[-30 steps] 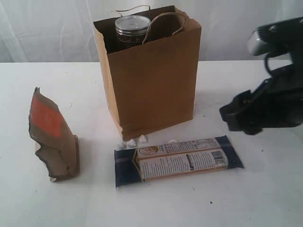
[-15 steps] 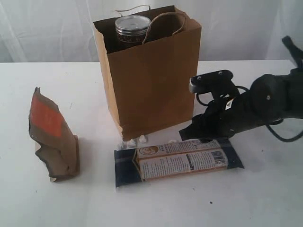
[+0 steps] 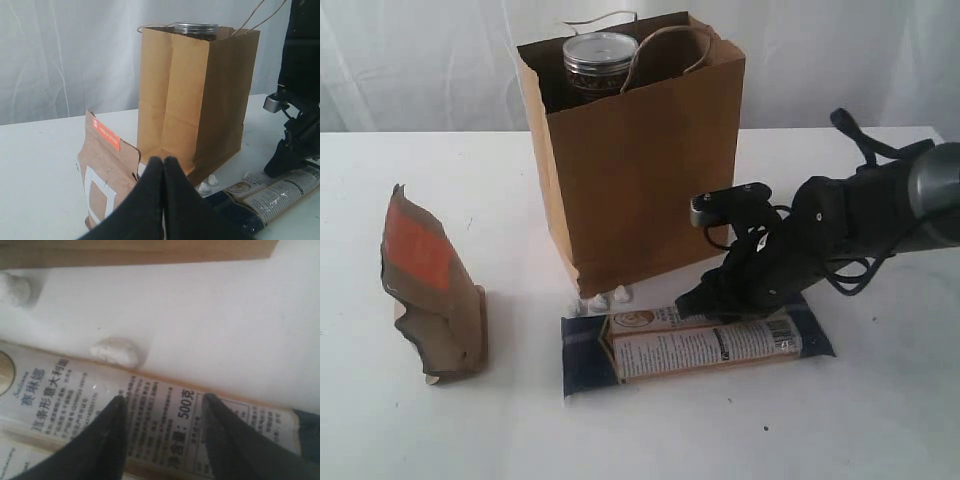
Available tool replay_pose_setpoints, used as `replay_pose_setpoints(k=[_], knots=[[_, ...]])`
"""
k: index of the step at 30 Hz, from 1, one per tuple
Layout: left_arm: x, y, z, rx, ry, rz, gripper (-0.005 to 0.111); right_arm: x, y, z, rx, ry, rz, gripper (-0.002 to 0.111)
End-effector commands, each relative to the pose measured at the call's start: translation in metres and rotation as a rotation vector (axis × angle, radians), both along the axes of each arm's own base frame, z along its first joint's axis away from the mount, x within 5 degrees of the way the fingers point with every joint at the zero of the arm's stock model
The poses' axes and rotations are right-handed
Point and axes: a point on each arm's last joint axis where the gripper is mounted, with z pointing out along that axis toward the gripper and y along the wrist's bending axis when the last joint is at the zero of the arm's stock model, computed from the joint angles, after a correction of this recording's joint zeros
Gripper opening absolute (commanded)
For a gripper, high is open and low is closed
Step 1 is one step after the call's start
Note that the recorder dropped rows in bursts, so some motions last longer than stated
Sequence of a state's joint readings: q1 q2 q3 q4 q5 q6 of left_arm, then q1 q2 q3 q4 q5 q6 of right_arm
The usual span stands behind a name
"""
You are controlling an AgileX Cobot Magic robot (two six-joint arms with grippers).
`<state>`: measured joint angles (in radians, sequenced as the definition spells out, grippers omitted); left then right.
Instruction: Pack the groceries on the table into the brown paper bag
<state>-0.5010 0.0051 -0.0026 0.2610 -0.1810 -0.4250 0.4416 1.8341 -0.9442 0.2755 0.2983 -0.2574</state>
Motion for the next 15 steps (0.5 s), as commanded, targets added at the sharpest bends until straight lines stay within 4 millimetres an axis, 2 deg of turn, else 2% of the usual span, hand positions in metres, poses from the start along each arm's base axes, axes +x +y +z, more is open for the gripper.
replay_pose_setpoints(k=[1, 9, 12, 15], knots=[[0.0, 0.0, 0.0, 0.007, -0.017, 0.0, 0.0, -0.022, 0.006, -0.011, -0.041, 0.119, 0.068, 0.044], [0.0, 0.0, 0.0, 0.007, -0.017, 0.0, 0.0, -0.054, 0.004, -0.012, -0.039, 0.178, 0.078, 0.044], [0.0, 0.0, 0.0, 0.007, -0.017, 0.0, 0.0, -0.062, 0.0, -0.005, -0.032, 0.17, 0.08, 0.044], [0.0, 0.0, 0.0, 0.007, -0.017, 0.0, 0.0, -0.065, -0.002, 0.012, -0.007, 0.125, 0.083, 0.044]])
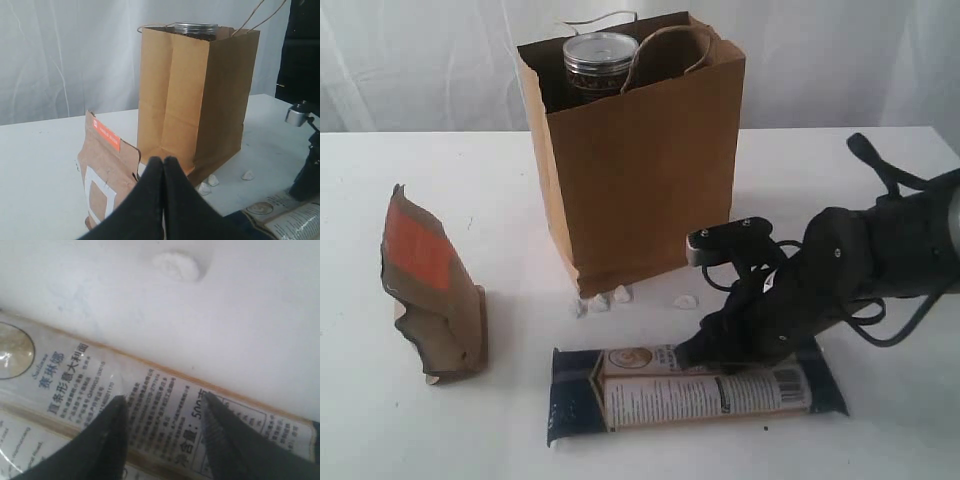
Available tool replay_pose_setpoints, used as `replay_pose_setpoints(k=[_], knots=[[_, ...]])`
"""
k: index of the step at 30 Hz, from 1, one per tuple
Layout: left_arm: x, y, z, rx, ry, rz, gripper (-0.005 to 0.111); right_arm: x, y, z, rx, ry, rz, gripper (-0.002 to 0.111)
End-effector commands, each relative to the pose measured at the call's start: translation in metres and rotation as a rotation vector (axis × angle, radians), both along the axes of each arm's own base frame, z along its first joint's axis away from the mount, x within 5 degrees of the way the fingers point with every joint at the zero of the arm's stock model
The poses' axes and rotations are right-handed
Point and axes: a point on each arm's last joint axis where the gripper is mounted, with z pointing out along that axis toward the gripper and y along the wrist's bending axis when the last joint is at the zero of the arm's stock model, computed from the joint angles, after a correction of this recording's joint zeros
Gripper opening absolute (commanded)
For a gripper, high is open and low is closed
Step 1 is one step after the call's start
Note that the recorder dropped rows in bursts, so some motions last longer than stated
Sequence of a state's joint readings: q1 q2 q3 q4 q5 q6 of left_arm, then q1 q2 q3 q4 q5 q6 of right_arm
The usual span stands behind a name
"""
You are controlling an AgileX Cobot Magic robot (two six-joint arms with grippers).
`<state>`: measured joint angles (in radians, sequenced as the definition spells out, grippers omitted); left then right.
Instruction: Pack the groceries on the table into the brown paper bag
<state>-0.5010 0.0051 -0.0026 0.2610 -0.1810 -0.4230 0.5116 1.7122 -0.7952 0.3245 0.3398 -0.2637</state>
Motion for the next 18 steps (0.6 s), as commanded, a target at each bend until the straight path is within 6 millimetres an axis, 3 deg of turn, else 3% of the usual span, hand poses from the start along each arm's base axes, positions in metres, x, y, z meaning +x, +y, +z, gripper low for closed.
replay_pose_setpoints(k=[1, 5, 9, 18], knots=[[0.0, 0.0, 0.0, 0.005, -0.016, 0.0, 0.0, -0.015, -0.004, 0.016, 0.003, 0.012, 0.034, 0.044], [0.0, 0.0, 0.0, 0.005, -0.016, 0.0, 0.0, -0.011, -0.005, 0.047, 0.06, -0.181, 0.049, 0.046], [0.0, 0.0, 0.0, 0.005, -0.016, 0.0, 0.0, -0.004, -0.003, 0.064, 0.085, -0.271, 0.051, 0.058], [0.0, 0.0, 0.0, 0.005, -0.016, 0.0, 0.0, 0.025, 0.015, 0.045, 0.077, -0.198, 0.027, 0.06]])
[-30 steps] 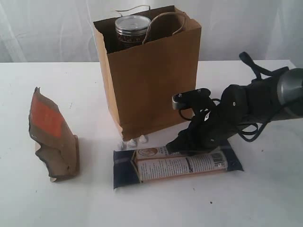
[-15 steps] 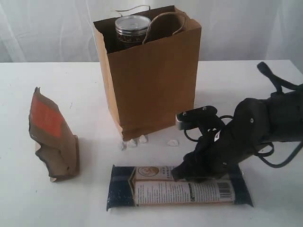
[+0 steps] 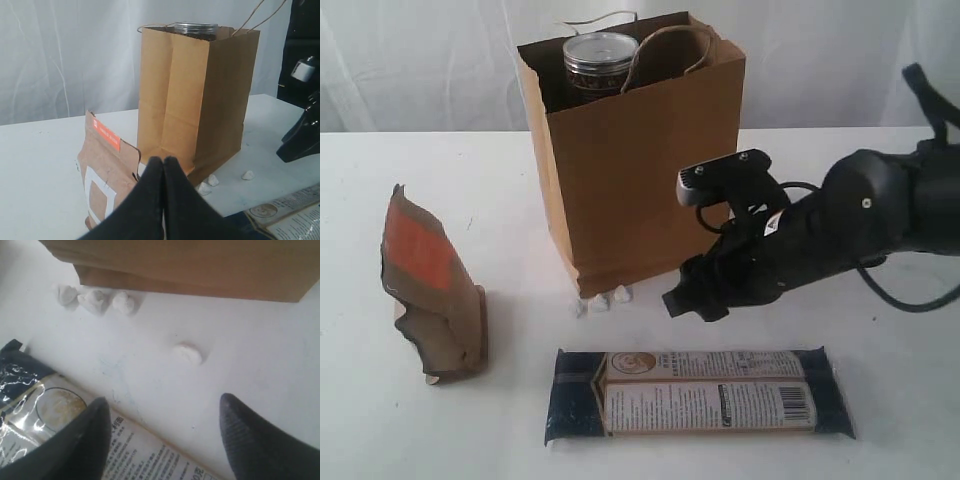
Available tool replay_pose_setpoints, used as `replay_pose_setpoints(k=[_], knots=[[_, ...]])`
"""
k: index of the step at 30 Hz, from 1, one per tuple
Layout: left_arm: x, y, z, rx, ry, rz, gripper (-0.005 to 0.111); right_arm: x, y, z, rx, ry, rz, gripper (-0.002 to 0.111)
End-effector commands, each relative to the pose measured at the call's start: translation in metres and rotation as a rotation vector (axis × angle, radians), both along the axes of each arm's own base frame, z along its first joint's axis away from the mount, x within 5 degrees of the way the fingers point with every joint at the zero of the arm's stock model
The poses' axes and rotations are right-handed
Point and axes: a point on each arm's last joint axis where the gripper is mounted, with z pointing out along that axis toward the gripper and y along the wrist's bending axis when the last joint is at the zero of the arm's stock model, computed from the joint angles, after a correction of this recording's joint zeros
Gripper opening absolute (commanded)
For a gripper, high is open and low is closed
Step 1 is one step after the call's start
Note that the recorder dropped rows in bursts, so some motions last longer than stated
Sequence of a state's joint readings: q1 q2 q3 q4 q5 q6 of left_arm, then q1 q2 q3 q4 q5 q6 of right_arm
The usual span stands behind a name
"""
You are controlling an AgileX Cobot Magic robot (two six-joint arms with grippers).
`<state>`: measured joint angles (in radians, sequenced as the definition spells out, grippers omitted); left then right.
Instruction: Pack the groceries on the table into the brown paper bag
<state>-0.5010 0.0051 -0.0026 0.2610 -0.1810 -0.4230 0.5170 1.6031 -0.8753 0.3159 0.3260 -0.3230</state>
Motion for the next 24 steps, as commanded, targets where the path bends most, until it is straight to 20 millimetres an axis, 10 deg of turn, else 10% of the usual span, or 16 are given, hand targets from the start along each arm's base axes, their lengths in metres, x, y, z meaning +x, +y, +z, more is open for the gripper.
replay_pose_setpoints(k=[1, 24], knots=[[0.0, 0.0, 0.0, 0.005, -0.016, 0.0, 0.0, 0.016, 0.008, -0.013, 0.008, 0.01, -0.034, 0.06], [0.0, 0.0, 0.0, 0.005, -0.016, 0.0, 0.0, 0.05, 0.026, -0.075, -0.097, 0.093, 0.007, 0.06]])
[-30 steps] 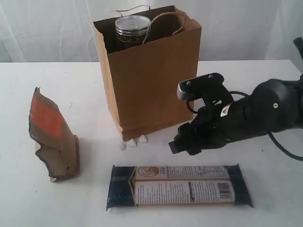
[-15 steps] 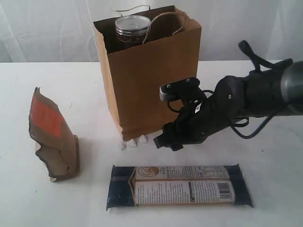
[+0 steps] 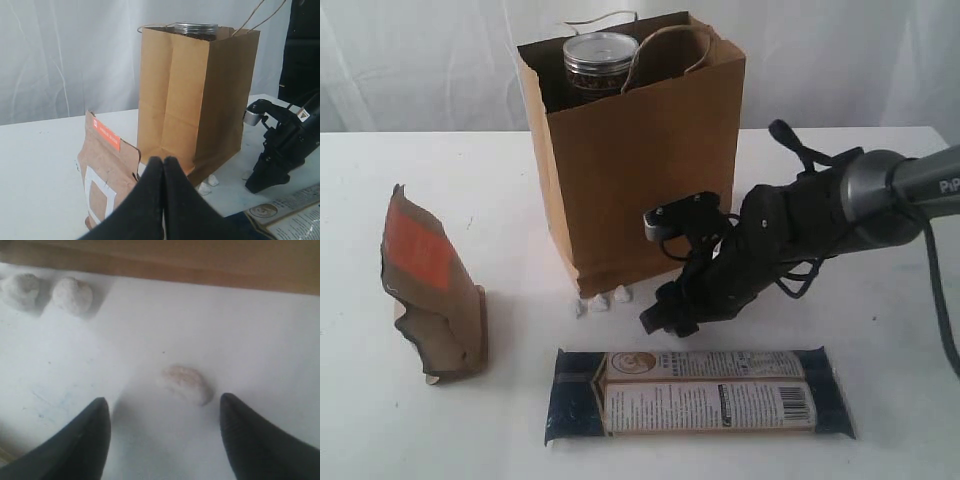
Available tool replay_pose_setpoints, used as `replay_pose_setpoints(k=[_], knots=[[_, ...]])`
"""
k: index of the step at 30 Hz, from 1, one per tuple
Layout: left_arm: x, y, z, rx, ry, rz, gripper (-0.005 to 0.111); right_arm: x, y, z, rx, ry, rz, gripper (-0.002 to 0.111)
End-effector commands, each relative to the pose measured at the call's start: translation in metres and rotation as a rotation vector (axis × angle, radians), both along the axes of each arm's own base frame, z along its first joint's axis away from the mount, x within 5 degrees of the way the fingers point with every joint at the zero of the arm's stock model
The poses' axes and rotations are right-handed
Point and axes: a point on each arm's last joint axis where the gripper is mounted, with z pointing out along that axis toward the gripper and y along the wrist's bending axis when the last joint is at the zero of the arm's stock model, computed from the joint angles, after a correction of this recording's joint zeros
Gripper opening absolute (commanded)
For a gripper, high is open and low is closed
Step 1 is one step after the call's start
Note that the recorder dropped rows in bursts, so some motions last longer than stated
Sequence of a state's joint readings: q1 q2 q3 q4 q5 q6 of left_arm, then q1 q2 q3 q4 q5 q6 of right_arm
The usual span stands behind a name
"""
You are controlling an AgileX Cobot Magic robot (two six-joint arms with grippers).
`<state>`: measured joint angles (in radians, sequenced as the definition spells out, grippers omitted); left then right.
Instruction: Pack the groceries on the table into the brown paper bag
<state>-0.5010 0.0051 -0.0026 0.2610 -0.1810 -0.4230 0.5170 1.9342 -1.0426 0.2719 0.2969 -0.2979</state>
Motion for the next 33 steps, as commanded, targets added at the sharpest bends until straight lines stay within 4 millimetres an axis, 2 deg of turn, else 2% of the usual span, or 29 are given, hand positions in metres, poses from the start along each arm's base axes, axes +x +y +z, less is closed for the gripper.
replay_pose_setpoints(k=[1, 6, 14, 17, 25, 33], knots=[[0.0, 0.0, 0.0, 0.005, -0.016, 0.0, 0.0, 0.003, 0.001, -0.006, -0.01, -0.013, 0.008, 0.06], [0.0, 0.0, 0.0, 0.005, -0.016, 0.0, 0.0, 0.004, 0.001, -0.006, -0.01, -0.03, 0.015, 0.052], [0.0, 0.0, 0.0, 0.005, -0.016, 0.0, 0.0, 0.003, 0.001, -0.005, -0.012, -0.017, 0.016, 0.015], [0.0, 0.0, 0.0, 0.005, -0.016, 0.0, 0.0, 0.001, 0.001, 0.001, -0.005, -0.014, 0.014, 0.006], [0.0, 0.0, 0.0, 0.005, -0.016, 0.0, 0.0, -0.003, -0.001, 0.042, 0.05, -0.092, 0.006, 0.004], [0.0, 0.0, 0.0, 0.005, -0.016, 0.0, 0.0, -0.024, -0.01, 0.086, 0.076, -0.107, 0.031, 0.004]])
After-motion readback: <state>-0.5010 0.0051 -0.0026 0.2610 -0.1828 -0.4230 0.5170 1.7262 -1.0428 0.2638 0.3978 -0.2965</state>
